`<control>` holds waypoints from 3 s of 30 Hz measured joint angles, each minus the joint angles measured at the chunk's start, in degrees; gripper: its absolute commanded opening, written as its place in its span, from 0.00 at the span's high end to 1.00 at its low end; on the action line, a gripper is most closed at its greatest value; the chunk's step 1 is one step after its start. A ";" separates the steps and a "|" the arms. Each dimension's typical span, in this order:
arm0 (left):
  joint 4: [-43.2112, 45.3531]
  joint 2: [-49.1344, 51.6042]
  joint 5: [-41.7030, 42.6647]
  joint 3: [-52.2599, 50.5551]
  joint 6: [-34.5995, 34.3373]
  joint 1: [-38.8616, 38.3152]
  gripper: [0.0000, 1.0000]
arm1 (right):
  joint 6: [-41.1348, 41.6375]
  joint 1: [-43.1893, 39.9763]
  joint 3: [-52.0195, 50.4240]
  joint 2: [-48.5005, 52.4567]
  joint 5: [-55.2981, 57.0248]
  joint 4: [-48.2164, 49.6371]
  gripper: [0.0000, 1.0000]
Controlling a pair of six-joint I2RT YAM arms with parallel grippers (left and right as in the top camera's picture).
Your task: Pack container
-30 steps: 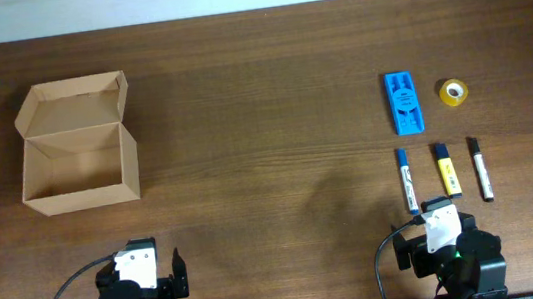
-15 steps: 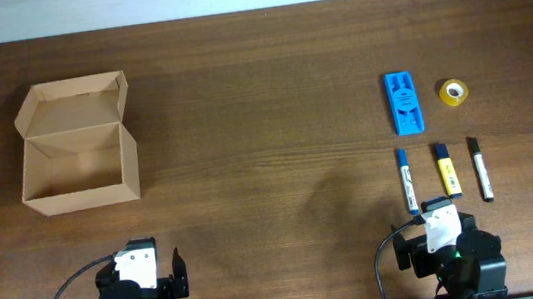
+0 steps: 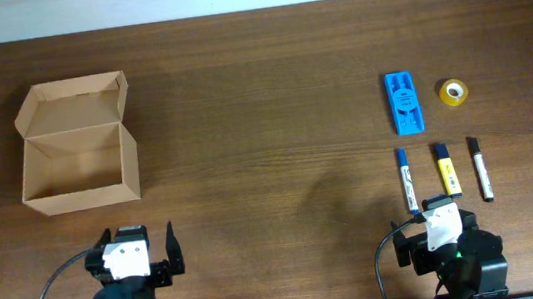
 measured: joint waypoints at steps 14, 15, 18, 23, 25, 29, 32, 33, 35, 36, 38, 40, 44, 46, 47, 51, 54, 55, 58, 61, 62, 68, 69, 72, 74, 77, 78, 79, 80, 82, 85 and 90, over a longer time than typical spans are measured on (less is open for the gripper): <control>1.25 9.51 2.16 4.39 0.00 0.00 0.00 | 4.76 -0.02 -0.09 0.00 -0.26 19.85 0.01; 1.25 11.89 2.16 5.99 0.00 0.00 0.00 | 5.03 -0.02 -0.09 0.00 -0.28 21.00 0.01; 1.46 18.29 2.14 10.16 0.00 0.00 0.00 | 6.01 -0.07 -0.11 0.04 -0.37 23.41 0.01; 1.62 31.61 1.70 19.82 0.00 0.02 0.00 | 8.94 -0.09 -0.17 1.84 -0.66 30.95 0.01; 1.75 36.89 1.66 24.48 0.02 0.02 0.00 | 10.19 -0.15 -0.17 3.67 -1.53 34.45 0.01; 1.88 45.72 1.62 33.16 0.02 0.02 0.00 | 11.41 -0.20 -0.17 6.82 -3.52 40.50 0.01; 1.92 49.66 1.42 37.44 0.02 0.02 0.00 | 11.91 -0.20 -0.17 7.58 -4.24 41.64 0.01; 1.97 50.64 1.31 38.58 0.02 0.02 0.00 | 12.00 -0.20 -0.17 7.63 -4.37 41.16 0.01; 2.38 52.17 1.25 40.28 0.02 0.02 0.00 | 12.07 -0.20 -0.17 7.67 -4.57 38.91 0.01; 2.99 52.63 1.25 40.68 0.02 0.02 0.00 | 12.00 -0.20 -0.20 7.74 -4.55 38.07 0.01; 3.58 52.98 1.25 40.94 0.02 0.02 0.00 | 12.04 -0.20 -0.22 8.07 -4.13 38.01 0.01; 3.58 52.98 1.11 40.98 0.02 0.02 0.01 | 12.07 -0.20 -0.22 8.48 -4.15 38.86 0.01; 4.02 52.98 0.33 41.00 0.02 0.02 0.00 | 13.84 -0.22 -0.22 10.12 -5.27 39.28 0.01; 3.87 53.05 -0.04 41.03 0.02 0.02 0.00 | 14.93 -0.24 -0.13 12.85 -6.16 39.26 0.01; 3.54 53.16 -0.42 41.05 0.02 0.13 0.00 | 15.26 -0.24 0.15 14.80 -6.58 39.23 0.01; 1.66 55.10 -0.96 41.27 0.04 1.90 0.00 | 15.45 -0.28 6.73 27.98 -7.61 36.65 0.01; -2.60 58.07 -1.14 42.38 0.04 3.89 0.00 | 13.86 -0.33 17.57 40.17 -7.87 29.99 0.01; -4.22 59.19 -1.11 43.06 0.07 4.52 0.00 | 12.96 -0.35 21.62 44.09 -7.87 27.10 0.01; -9.29 63.04 -0.66 46.42 0.20 6.47 0.00 | 10.27 -0.74 34.14 55.82 -7.98 18.56 0.01; -13.79 66.45 -0.50 51.30 0.20 7.78 0.00 | 8.46 -2.36 45.62 66.07 -8.09 11.06 0.01; -15.19 67.38 -0.42 53.05 0.20 7.98 0.00 | 8.17 -3.13 48.72 68.78 -8.09 9.05 0.01; -17.53 69.13 2.45 59.49 0.22 8.13 0.00 | 7.15 -7.72 60.26 78.55 -8.09 0.46 0.01; -17.57 69.09 2.99 59.78 0.20 8.13 0.00 | 7.06 -8.26 60.67 78.99 -8.09 -0.26 0.01; -18.60 69.09 4.09 59.93 0.20 8.13 0.00 | 7.04 -9.84 60.94 79.21 -8.09 -1.42 0.01; -19.76 69.11 4.52 59.93 0.20 8.13 0.01 | 7.04 -10.97 61.05 79.21 -8.09 -2.10 0.01; -22.88 69.94 4.85 60.00 0.02 8.13 0.00 | 7.32 -12.68 61.05 79.21 -8.07 -3.82 0.01; -24.15 70.62 5.07 60.06 -0.15 8.13 0.00 | 7.85 -13.35 61.05 79.21 -8.00 -4.22 0.01; -26.14 71.76 5.44 60.37 -0.28 8.13 0.00 | 8.46 -14.05 61.05 79.21 -7.76 -4.44 0.01; -28.24 73.42 6.05 60.83 -0.48 8.13 0.00 | 9.07 -14.71 61.05 79.21 -7.45 -4.52 0.01; -31.93 77.31 6.91 62.36 -0.55 8.13 0.00 | 10.27 -16.22 61.05 79.21 -6.60 -4.33 0.01; -36.02 84.37 7.72 66.20 -0.79 8.13 0.00 | 11.56 -19.02 61.07 79.23 -4.48 -2.71 0.01; -37.20 92.56 8.41 72.98 -1.77 8.13 0.00 | 15.28 -25.88 61.66 81.74 -0.15 -0.42 0.01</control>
